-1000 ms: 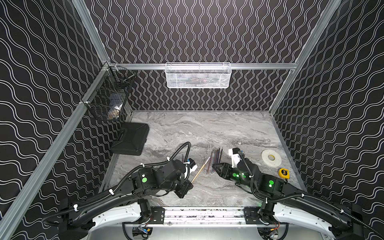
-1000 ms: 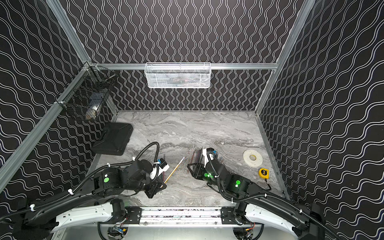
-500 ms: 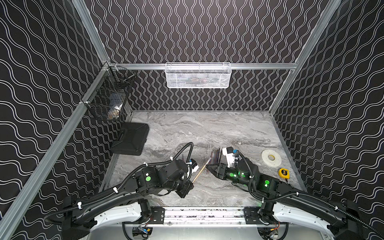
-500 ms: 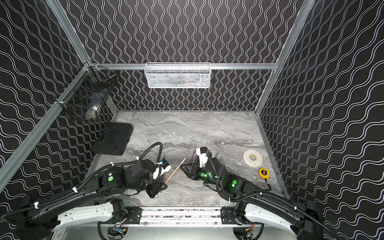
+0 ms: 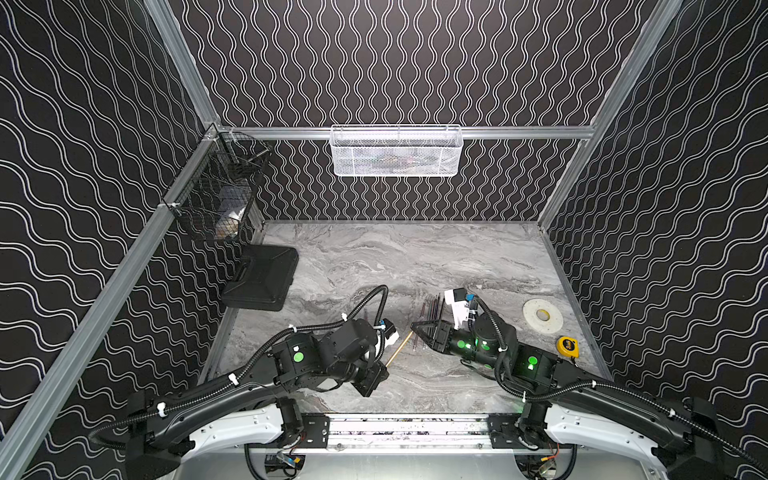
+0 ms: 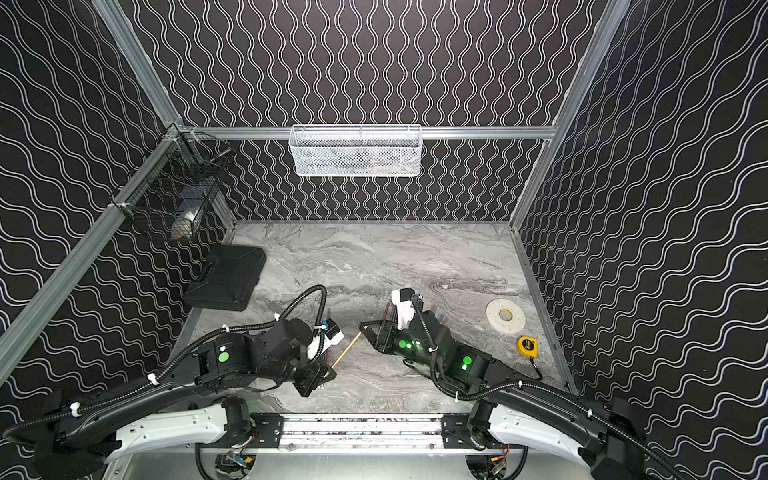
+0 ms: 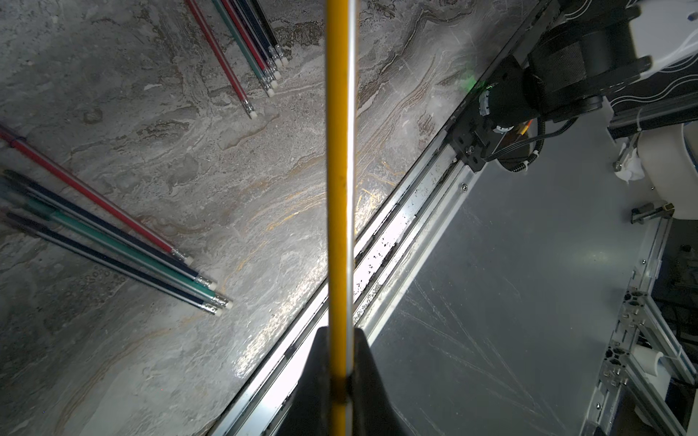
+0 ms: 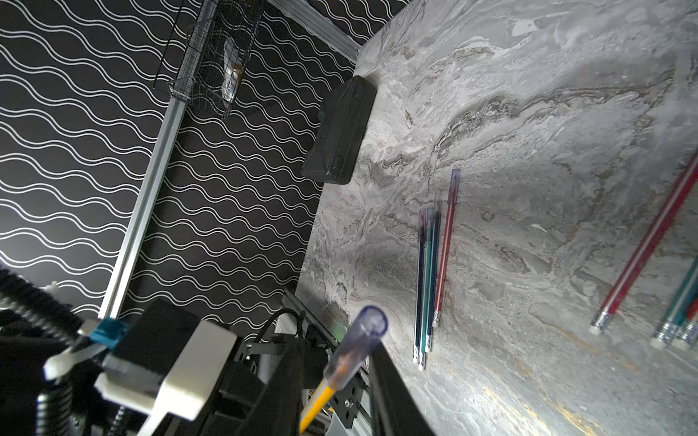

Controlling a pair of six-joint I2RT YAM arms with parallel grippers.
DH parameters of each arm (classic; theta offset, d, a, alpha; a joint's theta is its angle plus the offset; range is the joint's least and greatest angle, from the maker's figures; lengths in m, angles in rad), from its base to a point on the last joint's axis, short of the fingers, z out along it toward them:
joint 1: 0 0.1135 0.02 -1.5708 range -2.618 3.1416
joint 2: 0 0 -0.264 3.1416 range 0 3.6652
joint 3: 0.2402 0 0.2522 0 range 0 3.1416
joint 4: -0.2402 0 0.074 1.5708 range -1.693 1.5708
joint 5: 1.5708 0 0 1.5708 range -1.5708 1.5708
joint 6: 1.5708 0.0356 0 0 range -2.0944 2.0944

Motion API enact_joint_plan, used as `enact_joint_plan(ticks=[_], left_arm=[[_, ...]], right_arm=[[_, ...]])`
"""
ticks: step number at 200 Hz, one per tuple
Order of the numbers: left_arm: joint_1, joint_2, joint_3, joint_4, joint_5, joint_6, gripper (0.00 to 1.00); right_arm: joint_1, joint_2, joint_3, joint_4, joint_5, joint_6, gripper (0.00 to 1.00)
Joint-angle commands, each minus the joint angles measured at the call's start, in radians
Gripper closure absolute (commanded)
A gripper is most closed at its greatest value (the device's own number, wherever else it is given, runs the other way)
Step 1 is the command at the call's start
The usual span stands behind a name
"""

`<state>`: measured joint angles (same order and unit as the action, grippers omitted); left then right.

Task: Remove the protective cover of the pencils
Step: Remove the protective sleeve from the pencil.

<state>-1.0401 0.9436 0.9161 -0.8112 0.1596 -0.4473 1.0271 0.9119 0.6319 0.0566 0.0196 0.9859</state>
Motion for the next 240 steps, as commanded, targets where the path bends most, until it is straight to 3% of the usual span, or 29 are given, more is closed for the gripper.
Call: enact_joint_plan(ticks=[1, 55, 110, 145, 240], left_arm=[[0.0, -0.003, 0.0, 0.008, 0.013, 0.019, 1.0], [0.0, -0.005, -0.002, 0.011, 0.021, 0.019, 1.0], [0.0, 0.0, -0.003, 0.014, 0.026, 0.019, 1.0], [0.0, -0.002, -0.005, 0.015, 0.022, 0.018, 1.0], [0.0, -0.001, -0.005, 0.014, 0.027, 0.019, 1.0]], right_arm=[[0.002, 0.018, 0.023, -0.002, 0.032, 0.016, 0.75], [0.001, 0.013, 0.013, -0.008, 0.059, 0.034, 0.86], [-0.001, -0.032, 0.005, -0.073, 0.168, 0.053, 0.98], [-0.022, -0.062, 0.045, -0.172, 0.222, 0.032, 1.0], [-0.192, -0.069, 0.061, -0.204, 0.062, 0.034, 1.0]])
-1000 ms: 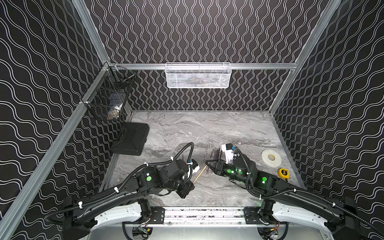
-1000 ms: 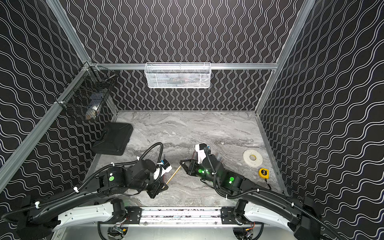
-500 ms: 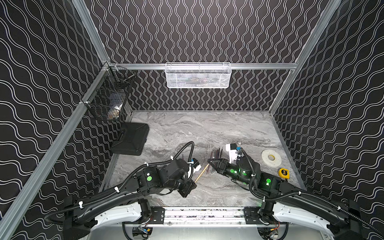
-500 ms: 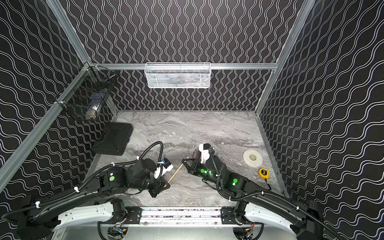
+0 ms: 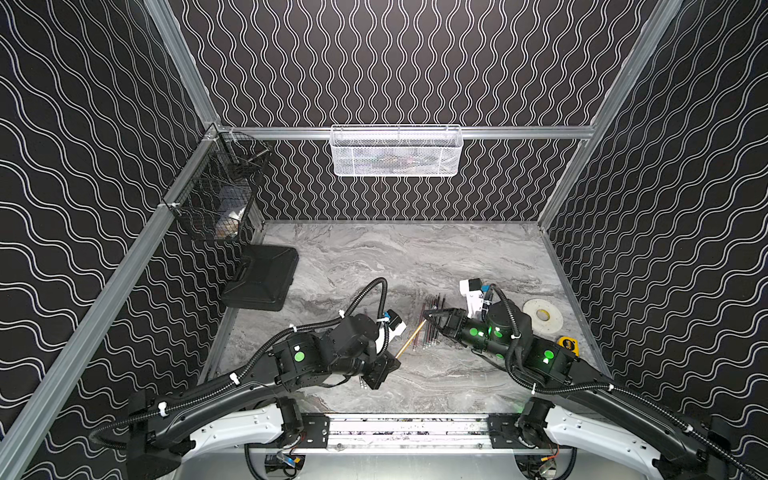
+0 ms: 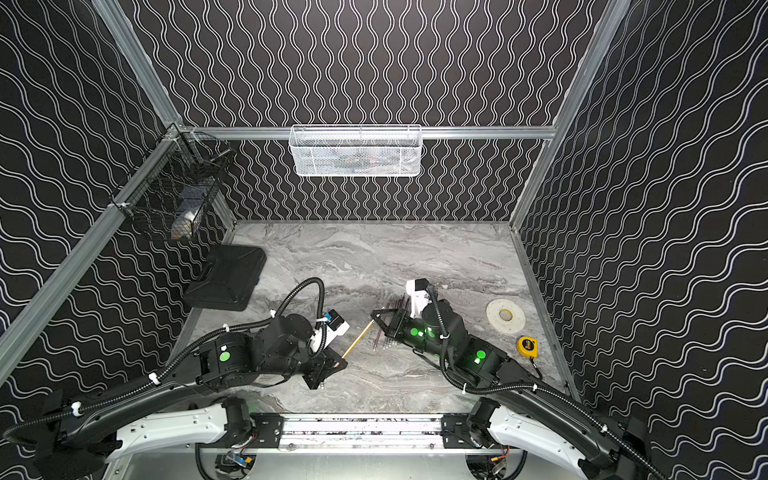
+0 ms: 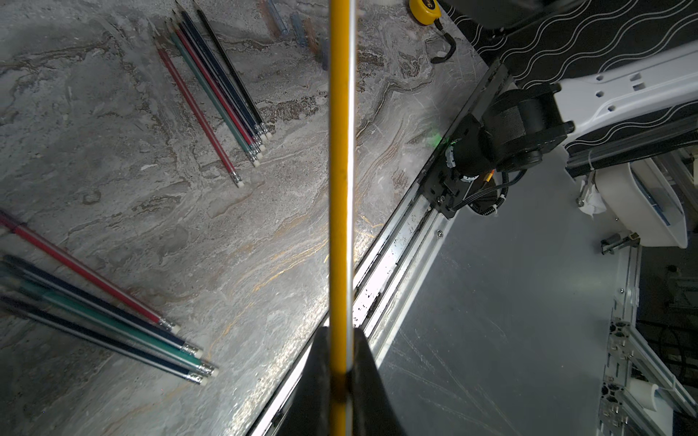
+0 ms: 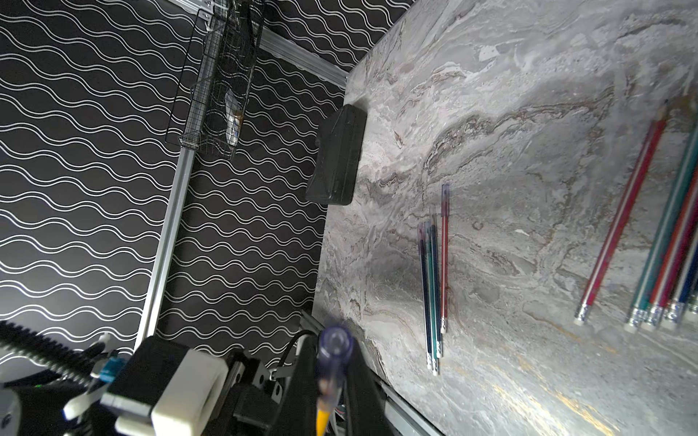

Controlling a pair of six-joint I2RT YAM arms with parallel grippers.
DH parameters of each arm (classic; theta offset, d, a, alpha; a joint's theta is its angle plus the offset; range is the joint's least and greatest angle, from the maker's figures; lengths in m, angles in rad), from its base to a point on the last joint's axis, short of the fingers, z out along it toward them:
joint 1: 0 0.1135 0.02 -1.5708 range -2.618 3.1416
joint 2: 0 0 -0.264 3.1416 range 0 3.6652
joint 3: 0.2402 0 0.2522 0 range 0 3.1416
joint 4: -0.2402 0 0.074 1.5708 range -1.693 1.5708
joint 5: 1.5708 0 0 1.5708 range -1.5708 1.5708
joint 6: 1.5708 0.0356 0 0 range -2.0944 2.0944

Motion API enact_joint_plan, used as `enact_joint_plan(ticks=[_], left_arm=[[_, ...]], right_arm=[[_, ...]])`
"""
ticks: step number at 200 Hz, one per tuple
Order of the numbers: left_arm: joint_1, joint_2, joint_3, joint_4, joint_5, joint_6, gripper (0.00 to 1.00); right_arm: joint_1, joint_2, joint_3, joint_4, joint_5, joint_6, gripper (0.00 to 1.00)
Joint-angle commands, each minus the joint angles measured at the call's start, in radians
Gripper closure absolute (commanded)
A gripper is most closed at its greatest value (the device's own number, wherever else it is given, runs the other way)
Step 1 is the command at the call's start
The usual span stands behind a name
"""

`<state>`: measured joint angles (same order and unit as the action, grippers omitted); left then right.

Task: Remove the protective cover of the pencils
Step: Remove the protective sleeve from the pencil.

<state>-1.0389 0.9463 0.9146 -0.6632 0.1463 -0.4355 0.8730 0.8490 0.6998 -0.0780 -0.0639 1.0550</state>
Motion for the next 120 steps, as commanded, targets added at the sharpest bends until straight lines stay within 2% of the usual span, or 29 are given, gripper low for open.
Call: enact_joint_plan(ticks=[1, 77, 120], left_arm=[[-0.001, -0.002, -0.003, -0.134, 0.04, 0.007, 1.0], [-0.001, 0.003, -0.003, -0.132, 0.047, 0.009, 1.0], [-0.001, 0.007, -0.003, -0.132, 0.047, 0.01, 1.0]], right_arm=[[-0.04, -0.005, -0.006, -0.07, 0.144, -0.034, 1.0], [-0.157, -0.022, -0.019, -0.079, 0.042, -0.029, 1.0], [-0.2, -0.017, 0.007, -0.101, 0.027, -0.043, 1.0]])
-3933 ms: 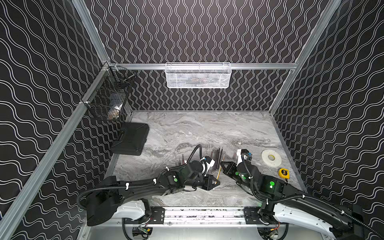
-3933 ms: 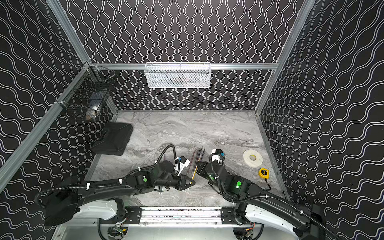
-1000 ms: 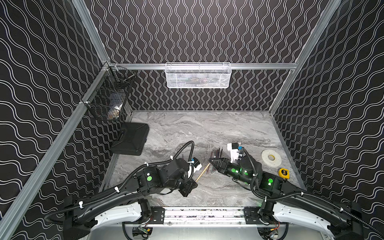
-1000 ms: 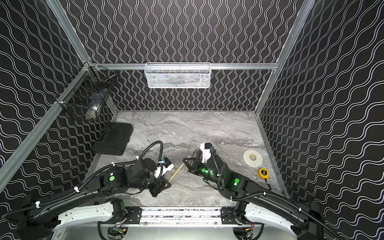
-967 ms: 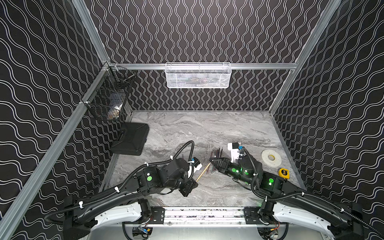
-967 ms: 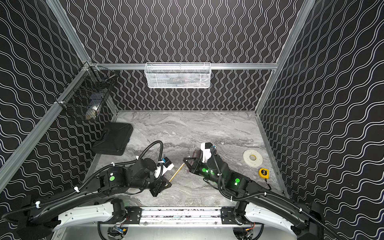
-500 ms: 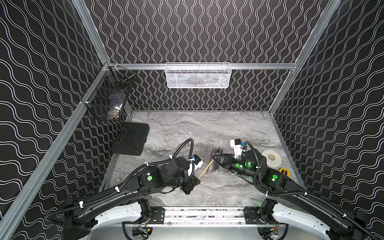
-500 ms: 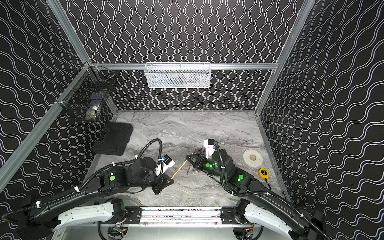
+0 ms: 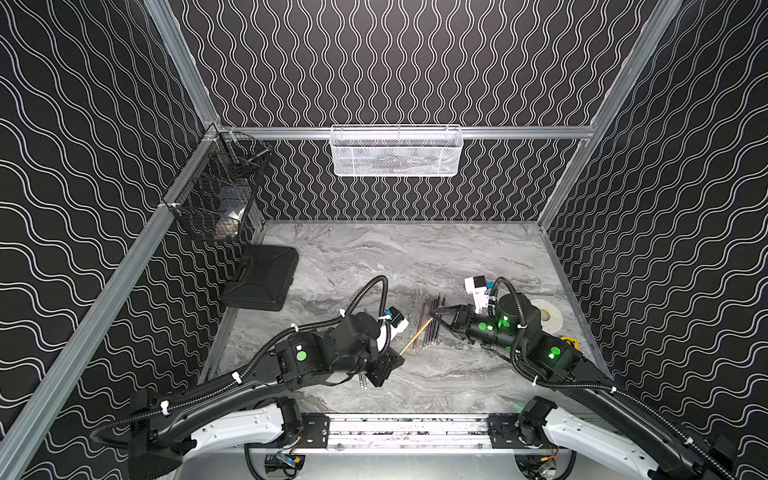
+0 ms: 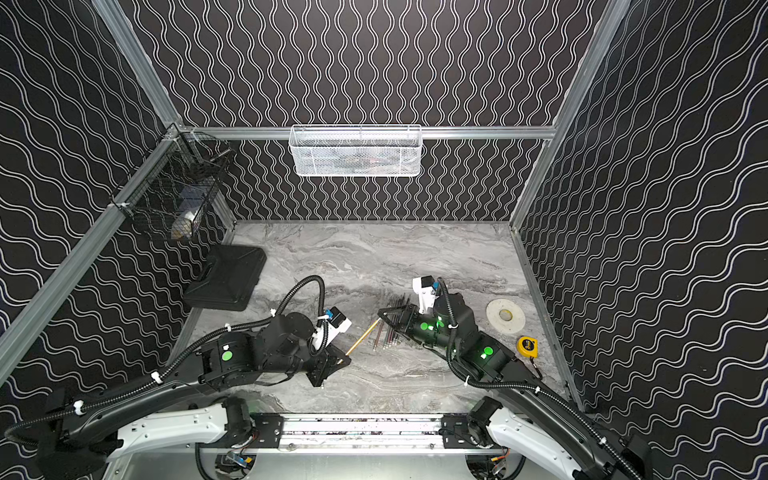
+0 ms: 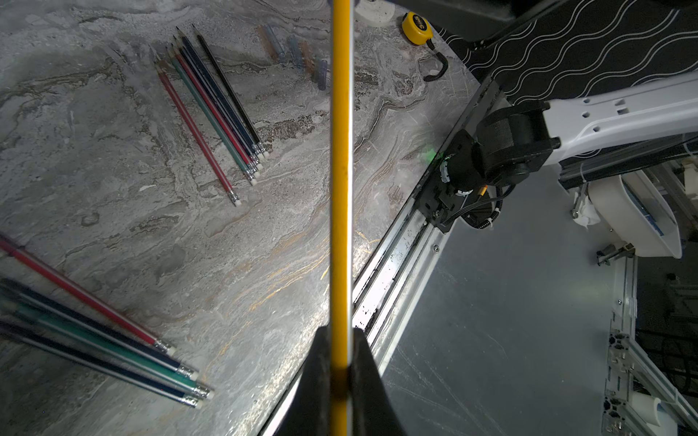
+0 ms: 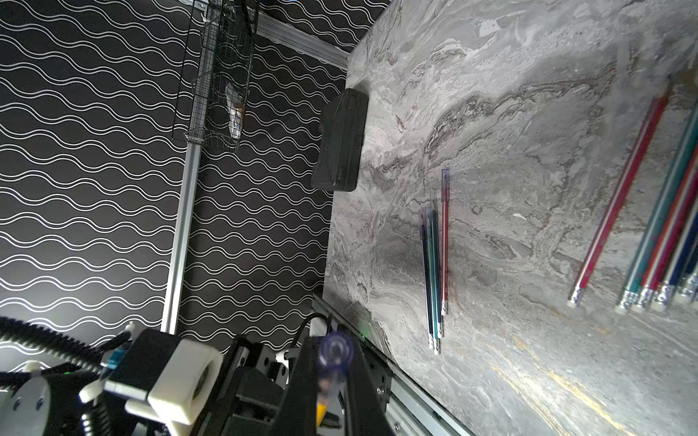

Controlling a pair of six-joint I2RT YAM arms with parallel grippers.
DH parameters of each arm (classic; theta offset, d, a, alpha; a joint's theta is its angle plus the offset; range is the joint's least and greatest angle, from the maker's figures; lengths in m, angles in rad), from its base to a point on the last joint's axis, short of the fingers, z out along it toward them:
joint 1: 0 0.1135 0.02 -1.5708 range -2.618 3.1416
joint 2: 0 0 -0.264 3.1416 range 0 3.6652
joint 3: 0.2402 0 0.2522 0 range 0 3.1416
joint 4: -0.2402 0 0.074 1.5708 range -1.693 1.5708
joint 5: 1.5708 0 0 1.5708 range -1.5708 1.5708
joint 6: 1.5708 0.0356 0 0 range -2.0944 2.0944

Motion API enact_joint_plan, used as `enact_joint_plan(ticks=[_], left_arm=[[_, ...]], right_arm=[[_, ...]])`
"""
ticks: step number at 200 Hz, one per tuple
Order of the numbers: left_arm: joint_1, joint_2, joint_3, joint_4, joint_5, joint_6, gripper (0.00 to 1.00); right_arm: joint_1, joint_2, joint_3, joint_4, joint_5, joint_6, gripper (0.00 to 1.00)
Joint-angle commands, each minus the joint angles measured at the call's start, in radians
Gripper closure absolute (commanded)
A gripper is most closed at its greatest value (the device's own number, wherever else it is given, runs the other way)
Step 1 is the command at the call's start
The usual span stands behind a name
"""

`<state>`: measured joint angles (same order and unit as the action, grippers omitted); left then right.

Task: Remove the protective cover of the pencils
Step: Remove the protective sleeve from the pencil, then place the pencil at the center of the board.

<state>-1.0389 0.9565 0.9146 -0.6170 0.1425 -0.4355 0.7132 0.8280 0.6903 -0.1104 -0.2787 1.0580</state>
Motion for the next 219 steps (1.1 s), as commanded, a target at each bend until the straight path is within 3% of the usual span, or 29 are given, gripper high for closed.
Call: enact_joint_plan(ticks=[1, 88, 155, 185, 219], left_arm=[[-0.001, -0.004, -0.003, -0.179, 0.052, 0.01, 1.0], [0.0, -0.006, -0.003, -0.179, 0.051, 0.009, 1.0], [-0.001, -0.006, 0.009, -0.187, 0.015, -0.006, 1.0], [-0.001, -0.007, -0.092, 0.01, 0.004, -0.114, 1.0], [0.005, 0.145, -0.136, 0.178, -0.007, -0.163, 1.0]], right_arm=[[-0.041, 0.005, 0.018, -0.07, 0.241, -0.046, 1.0], [-0.158, 0.038, 0.054, -0.083, 0.164, -0.069, 1.0], [-0.236, -0.004, 0.026, -0.261, 0.178, -0.14, 1.0], [-0.307, -0.052, -0.031, -0.36, 0.168, -0.169, 1.0], [-0.433, -0.127, -0.098, -0.49, 0.12, -0.181, 1.0]])
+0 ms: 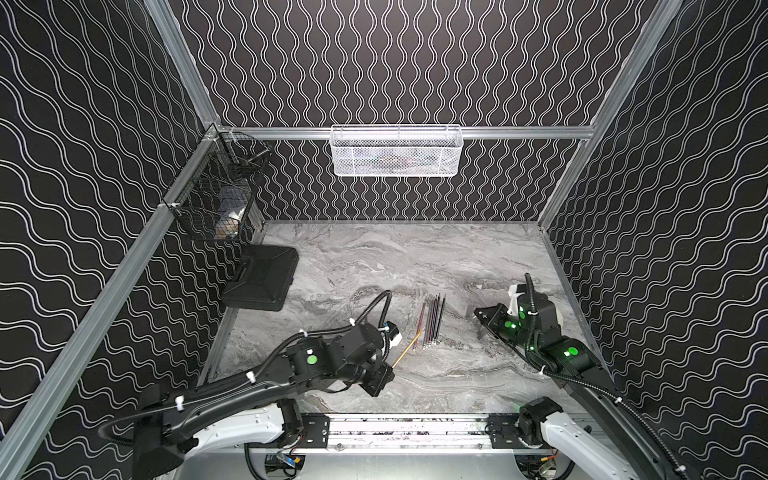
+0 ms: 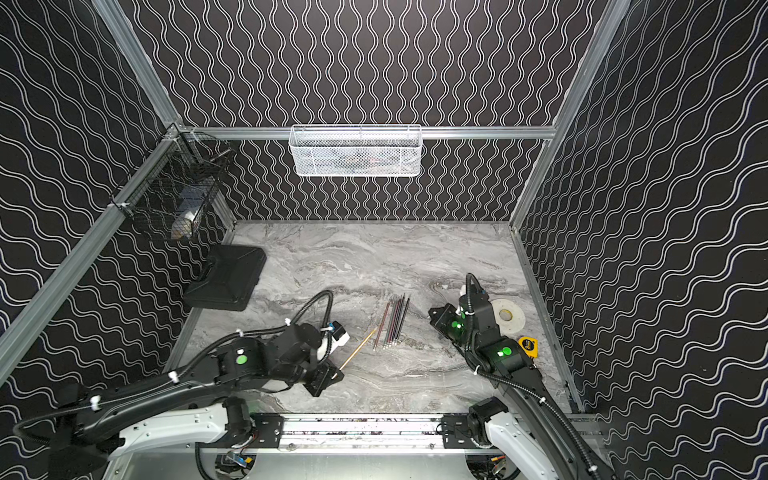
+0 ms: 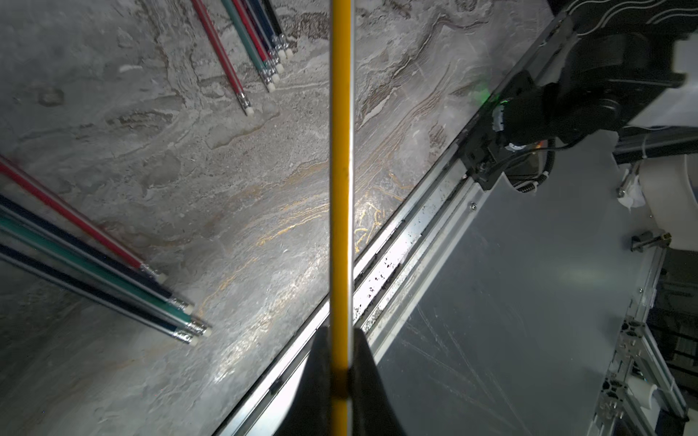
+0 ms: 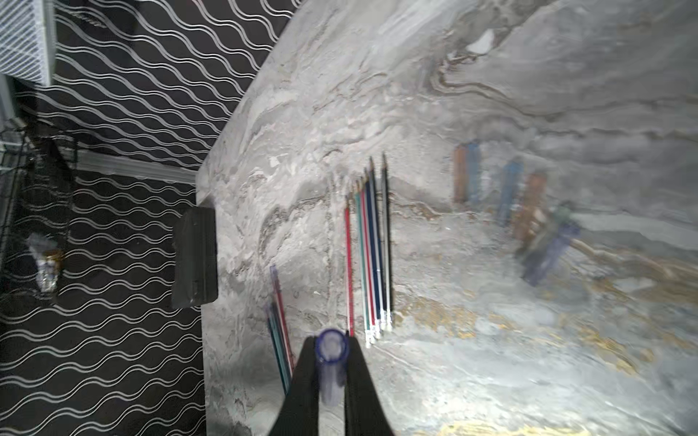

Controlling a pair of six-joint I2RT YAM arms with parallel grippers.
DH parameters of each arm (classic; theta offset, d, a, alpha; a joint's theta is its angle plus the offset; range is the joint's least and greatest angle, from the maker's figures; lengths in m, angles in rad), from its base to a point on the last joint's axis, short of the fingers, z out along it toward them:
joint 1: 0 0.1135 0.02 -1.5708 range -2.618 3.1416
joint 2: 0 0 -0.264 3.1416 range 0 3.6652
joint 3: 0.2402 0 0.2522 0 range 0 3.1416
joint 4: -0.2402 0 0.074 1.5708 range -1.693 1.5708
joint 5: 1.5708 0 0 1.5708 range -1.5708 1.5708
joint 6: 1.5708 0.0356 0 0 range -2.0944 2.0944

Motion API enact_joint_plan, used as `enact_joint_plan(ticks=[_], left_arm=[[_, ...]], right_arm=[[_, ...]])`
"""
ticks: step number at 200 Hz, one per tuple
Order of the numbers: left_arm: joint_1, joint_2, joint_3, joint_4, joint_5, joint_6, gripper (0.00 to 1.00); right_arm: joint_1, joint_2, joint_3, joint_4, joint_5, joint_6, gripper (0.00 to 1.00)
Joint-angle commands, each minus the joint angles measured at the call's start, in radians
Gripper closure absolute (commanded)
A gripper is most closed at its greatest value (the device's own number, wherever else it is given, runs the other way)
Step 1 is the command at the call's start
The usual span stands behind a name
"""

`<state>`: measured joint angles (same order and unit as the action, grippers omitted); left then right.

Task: Remove the protective cover of the pencils
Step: Place the pencil at the center of the board.

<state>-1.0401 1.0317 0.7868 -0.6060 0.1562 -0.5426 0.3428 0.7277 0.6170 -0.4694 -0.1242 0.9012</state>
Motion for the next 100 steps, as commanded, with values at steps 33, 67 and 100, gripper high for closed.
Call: enact_joint_plan(ticks=[33, 67, 100], left_arm=[[0.128, 0.205, -0.015, 0.328, 0.131, -0.064, 1.0], [0.239, 0.301, -0.014, 0.407, 0.19, -0.072, 1.0], [0.262, 0.383, 0.013, 0.42, 0.187, -0.06, 1.0]], right_arm=[[-0.198, 0.035, -0.101, -0.174, -0.11, -0.017, 1.0], [-0.304, 0.075, -0.143, -0.15, -0.128, -0.038, 1.0], [-0.357, 0.128, -0.177, -0.095, -0.144, -0.053, 1.0]])
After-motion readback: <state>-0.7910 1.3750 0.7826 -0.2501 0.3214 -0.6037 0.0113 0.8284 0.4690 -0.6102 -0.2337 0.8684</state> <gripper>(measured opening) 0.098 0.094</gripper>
